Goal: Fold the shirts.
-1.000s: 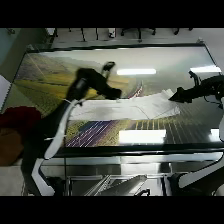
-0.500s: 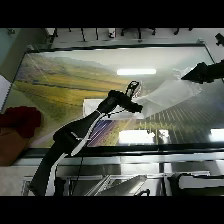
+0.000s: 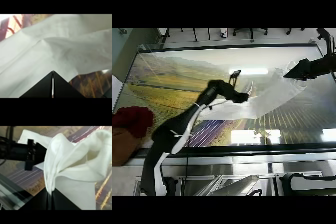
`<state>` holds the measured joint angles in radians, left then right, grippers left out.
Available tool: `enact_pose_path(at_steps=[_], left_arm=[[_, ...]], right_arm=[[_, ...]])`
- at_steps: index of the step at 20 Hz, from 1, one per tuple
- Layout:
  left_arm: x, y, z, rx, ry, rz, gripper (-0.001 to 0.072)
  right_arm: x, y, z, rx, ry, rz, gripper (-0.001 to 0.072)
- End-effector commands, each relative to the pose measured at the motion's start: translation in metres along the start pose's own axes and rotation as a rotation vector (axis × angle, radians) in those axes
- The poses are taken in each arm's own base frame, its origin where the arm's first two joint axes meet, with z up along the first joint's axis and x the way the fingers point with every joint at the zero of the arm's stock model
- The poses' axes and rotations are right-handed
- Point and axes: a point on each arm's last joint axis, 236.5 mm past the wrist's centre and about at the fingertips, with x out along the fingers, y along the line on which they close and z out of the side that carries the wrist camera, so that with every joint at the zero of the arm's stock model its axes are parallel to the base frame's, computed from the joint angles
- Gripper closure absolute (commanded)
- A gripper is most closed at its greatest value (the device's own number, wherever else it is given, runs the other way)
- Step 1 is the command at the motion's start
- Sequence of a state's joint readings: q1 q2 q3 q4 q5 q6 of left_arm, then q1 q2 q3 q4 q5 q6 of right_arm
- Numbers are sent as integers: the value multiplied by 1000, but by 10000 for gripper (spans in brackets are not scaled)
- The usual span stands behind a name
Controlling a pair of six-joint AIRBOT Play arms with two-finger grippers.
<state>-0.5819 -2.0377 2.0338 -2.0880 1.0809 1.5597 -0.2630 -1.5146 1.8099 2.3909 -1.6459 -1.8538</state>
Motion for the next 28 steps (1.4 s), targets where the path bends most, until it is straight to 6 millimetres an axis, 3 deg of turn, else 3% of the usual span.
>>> enact_pose_path(at_steps=[1,4,5,7,9,11,12,13,14,15,17,20,23,24,26,28], left_arm=[[-136,20,19,28,-42,24,694],[-290,40,39,0,-264,104,694],[-335,43,40,-4,-348,136,694],[-414,46,30,-15,-484,206,694],[-460,42,12,-14,-545,260,694],[-480,38,-5,0,-583,295,694],[-482,38,-13,-1,-588,303,693],[-480,38,-20,-6,-594,307,693],[-477,40,-25,-9,-602,310,693],[-473,43,-29,-19,-618,311,693],[-467,47,-37,-26,-640,317,693],[-463,50,-46,-29,-665,327,693],[-464,45,-53,-21,-674,330,694],[-466,43,-55,-17,-677,330,694],[-472,36,-57,-6,-693,333,694],[-477,29,-60,6,-708,335,694]], right_arm=[[20,23,9,13,-12,22,688],[68,81,26,-35,-62,81,688],[92,103,34,-54,-93,104,688],[159,148,46,-63,-152,154,687],[253,188,32,-33,-164,197,687],[362,220,-9,-38,-186,202,654],[410,227,-37,-46,-201,190,426],[447,227,-66,-41,-193,175,168],[466,222,-88,-22,-147,163,148],[470,216,-99,-22,-100,154,148],[446,192,-80,-13,-46,133,148],[353,130,-17,25,-13,81,148],[250,51,14,83,28,-18,124],[221,20,13,112,55,-71,65],[184,-39,-6,193,143,-181,62],[176,-82,-31,280,197,-229,58]])
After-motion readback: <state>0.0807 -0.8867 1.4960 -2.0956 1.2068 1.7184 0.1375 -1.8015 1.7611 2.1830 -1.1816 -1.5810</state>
